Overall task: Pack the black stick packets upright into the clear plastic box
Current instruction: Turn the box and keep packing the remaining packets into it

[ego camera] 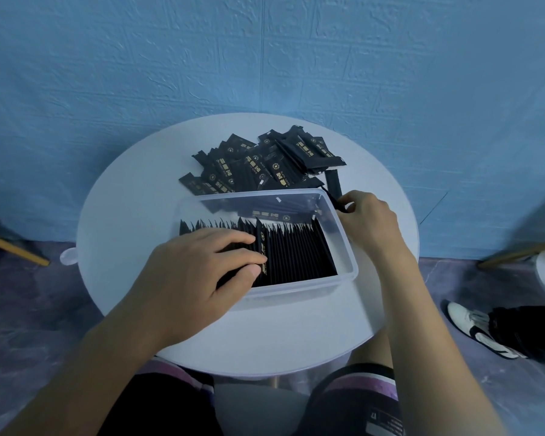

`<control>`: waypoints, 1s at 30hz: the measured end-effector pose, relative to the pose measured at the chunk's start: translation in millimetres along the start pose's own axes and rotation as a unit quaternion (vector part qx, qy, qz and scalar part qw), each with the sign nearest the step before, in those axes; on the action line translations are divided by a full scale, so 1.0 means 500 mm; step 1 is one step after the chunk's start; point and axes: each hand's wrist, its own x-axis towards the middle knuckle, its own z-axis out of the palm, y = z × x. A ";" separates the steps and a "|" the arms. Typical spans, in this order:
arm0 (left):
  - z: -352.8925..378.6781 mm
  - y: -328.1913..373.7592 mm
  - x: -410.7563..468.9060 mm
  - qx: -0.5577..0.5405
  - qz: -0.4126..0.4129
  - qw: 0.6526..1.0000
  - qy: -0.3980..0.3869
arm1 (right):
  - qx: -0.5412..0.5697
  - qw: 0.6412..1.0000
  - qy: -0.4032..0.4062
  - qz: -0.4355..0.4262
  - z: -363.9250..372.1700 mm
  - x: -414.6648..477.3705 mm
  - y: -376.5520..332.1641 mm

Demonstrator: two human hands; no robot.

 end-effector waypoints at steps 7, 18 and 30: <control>0.000 0.002 -0.001 -0.003 0.000 1.000 0.004 | 0.001 1.000 0.025 0.006 -0.015 -0.013 -0.005; 0.001 0.002 -0.002 -0.003 -0.005 1.000 0.004 | 0.099 0.994 0.006 -0.052 -0.077 -0.055 -0.042; 0.001 0.002 -0.002 0.001 -0.009 1.000 0.005 | 0.122 0.990 0.034 -0.060 -0.087 -0.065 -0.048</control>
